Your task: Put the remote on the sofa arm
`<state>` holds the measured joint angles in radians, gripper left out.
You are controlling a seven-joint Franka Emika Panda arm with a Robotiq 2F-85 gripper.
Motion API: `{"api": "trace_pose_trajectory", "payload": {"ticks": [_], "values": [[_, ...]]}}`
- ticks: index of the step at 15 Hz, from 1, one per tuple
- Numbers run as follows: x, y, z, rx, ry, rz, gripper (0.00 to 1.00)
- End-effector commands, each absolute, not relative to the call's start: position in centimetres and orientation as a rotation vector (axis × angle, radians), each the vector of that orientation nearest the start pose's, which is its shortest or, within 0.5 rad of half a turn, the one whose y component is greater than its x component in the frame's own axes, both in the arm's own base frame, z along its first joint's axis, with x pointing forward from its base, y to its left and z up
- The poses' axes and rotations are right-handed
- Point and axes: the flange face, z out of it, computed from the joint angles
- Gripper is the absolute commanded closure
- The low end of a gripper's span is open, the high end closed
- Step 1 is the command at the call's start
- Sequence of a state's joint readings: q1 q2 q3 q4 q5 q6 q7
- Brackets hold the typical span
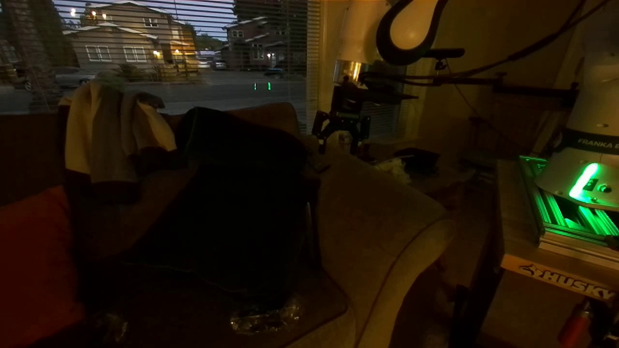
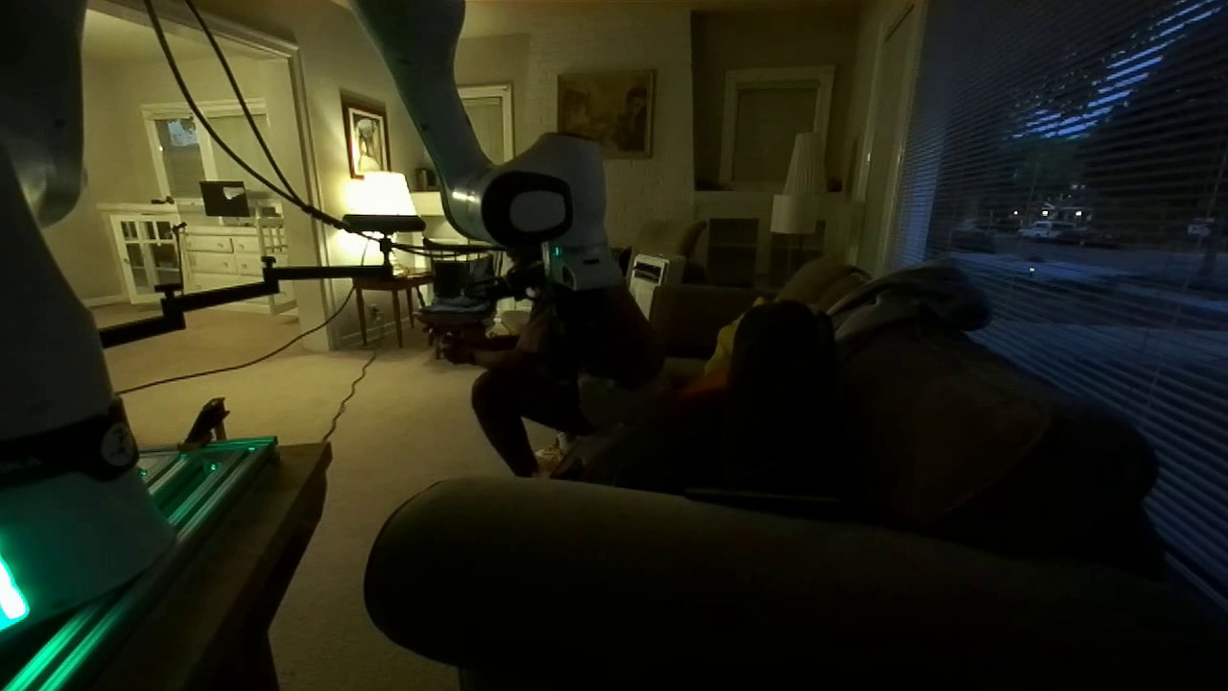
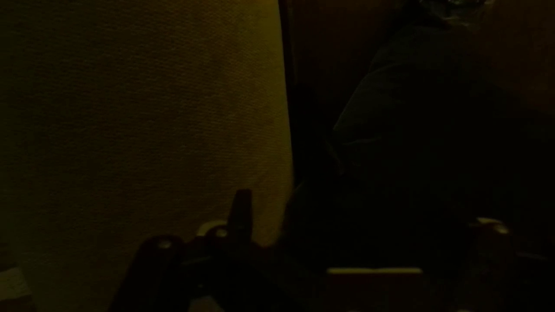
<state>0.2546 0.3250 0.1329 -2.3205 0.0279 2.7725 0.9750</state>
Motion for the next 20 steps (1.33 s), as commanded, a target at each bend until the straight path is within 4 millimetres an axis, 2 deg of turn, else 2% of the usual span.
{"api": "trace_pose_trajectory", "payload": {"ticks": [1,6,12,20], "values": [[51.0,19.8,18.8,-2.829,1.046,-0.053,0.00],[52.7,20.1,16.4,-2.724,1.189,-0.031,0.00],[54.5,20.7,13.6,-2.685,1.286,-0.021,0.00],[55.4,21.4,9.7,-2.698,1.354,0.028,0.00]]}}
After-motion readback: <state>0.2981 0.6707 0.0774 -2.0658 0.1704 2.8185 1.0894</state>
